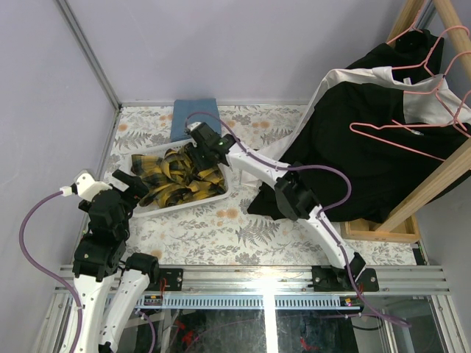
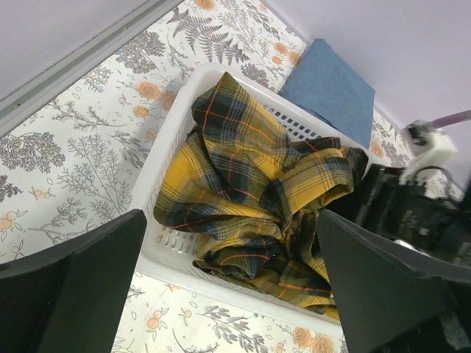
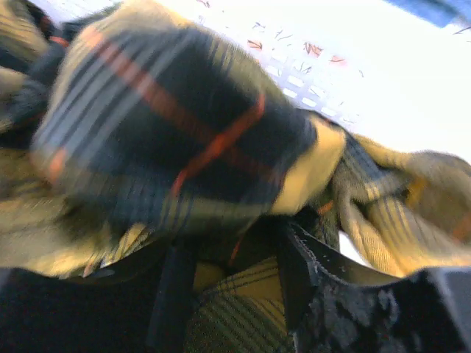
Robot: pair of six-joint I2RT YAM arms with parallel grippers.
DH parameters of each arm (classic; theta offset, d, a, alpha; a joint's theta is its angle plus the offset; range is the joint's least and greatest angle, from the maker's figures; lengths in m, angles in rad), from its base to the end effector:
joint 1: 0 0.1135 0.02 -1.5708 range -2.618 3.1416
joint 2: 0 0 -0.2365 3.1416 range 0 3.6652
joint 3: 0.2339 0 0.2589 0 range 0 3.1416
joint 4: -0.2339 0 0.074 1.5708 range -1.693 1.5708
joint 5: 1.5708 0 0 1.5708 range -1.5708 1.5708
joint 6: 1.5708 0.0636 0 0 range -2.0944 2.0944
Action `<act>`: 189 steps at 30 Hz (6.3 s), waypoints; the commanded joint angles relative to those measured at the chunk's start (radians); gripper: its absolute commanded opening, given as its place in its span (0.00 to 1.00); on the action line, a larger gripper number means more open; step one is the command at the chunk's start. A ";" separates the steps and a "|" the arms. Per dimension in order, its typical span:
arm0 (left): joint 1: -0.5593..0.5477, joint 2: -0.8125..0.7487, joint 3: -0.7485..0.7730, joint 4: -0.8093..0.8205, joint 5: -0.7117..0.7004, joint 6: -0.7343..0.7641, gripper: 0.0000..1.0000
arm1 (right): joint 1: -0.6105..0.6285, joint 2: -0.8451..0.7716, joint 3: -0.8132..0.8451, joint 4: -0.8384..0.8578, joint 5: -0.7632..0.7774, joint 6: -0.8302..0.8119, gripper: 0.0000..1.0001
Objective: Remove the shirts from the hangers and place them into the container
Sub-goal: Adjust the shirt in the bin, then pick up the hanger from the clothesline.
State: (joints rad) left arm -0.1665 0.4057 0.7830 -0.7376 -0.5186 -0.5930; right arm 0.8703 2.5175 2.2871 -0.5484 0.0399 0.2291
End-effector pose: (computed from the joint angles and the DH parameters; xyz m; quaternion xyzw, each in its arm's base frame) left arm 0.1390 0.0086 0.3098 -0.3108 0.7460 -0.0080 0.5889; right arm 0.3685 0.4332 0.1560 -0.2834 0.8779 0.1858 0.3385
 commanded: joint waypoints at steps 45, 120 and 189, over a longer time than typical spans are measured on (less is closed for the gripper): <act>-0.545 1.150 0.629 1.087 0.795 0.348 1.00 | 0.017 -1.550 -2.056 0.864 -0.141 0.277 0.80; -0.589 2.002 1.608 1.172 0.891 0.183 0.82 | 0.018 -1.673 -2.099 0.697 -0.253 0.299 0.81; -0.655 1.956 1.648 1.314 1.186 0.119 0.68 | 0.018 -1.502 -2.061 0.726 -0.259 0.311 0.81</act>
State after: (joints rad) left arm -0.8097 2.4218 2.4134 0.5095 0.6220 -0.4786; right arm 0.8837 0.9836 0.2100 0.2237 -0.2050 0.5354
